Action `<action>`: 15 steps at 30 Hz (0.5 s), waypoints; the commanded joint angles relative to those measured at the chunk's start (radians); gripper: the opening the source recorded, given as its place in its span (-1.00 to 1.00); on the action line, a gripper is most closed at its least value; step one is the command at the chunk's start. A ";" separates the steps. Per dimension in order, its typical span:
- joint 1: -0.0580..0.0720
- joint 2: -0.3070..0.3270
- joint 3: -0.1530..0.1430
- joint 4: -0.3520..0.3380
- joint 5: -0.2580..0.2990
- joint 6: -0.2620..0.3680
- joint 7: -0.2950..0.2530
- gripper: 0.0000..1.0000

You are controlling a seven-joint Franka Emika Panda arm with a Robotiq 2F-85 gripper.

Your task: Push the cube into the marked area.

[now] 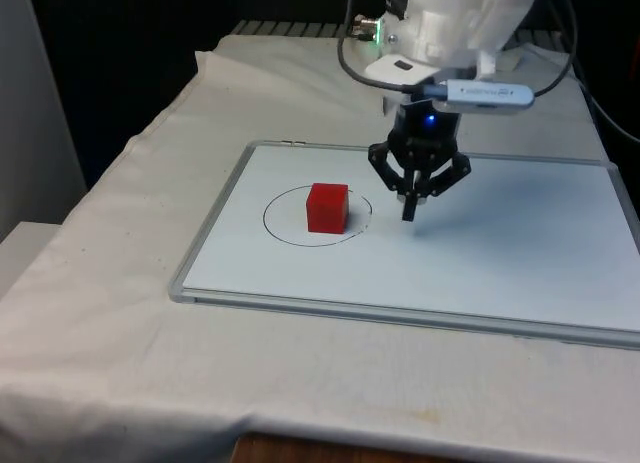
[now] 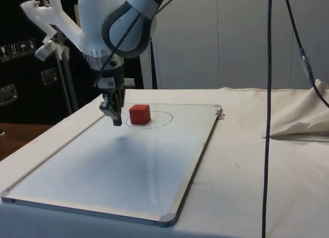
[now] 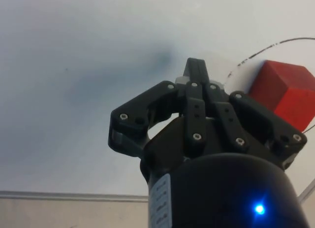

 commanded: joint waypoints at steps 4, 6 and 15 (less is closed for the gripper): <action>-0.002 -0.011 0.026 0.001 0.013 0.001 0.011 -1.00; 0.000 -0.008 0.022 0.004 0.002 0.000 0.016 -1.00; -0.004 -0.037 0.035 0.006 0.033 -0.026 0.021 -1.00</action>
